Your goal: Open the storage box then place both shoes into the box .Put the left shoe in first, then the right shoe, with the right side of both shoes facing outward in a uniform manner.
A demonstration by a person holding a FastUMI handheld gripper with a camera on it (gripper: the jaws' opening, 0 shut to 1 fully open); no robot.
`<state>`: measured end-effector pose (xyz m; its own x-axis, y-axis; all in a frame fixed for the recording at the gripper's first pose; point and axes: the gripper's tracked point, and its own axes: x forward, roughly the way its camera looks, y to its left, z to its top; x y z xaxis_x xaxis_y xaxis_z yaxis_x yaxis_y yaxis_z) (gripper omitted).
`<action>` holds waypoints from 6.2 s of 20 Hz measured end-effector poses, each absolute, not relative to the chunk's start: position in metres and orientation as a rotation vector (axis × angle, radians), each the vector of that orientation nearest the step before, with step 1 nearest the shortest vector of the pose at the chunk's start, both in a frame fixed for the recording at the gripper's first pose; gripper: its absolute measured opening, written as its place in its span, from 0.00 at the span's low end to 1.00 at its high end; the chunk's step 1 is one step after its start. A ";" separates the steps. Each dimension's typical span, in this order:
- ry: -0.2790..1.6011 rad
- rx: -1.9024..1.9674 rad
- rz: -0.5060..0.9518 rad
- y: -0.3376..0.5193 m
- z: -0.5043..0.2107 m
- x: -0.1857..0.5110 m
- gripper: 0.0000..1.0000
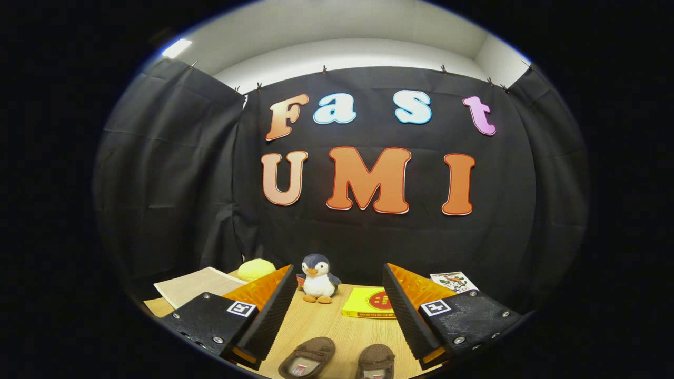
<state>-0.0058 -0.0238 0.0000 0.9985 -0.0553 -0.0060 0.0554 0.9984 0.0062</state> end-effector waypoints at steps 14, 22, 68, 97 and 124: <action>0.250 0.231 0.217 0.066 -0.066 0.010 0.98; 0.539 0.487 0.432 0.149 -0.137 0.013 0.96; 0.611 1.124 0.801 0.319 -0.047 0.033 0.10; 0.537 0.949 0.755 0.425 -0.023 0.070 0.60; 0.647 0.300 0.157 0.104 -0.203 0.013 0.96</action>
<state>0.0126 0.1042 -0.2029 0.7881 0.2357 -0.5686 -0.0503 0.9453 0.3222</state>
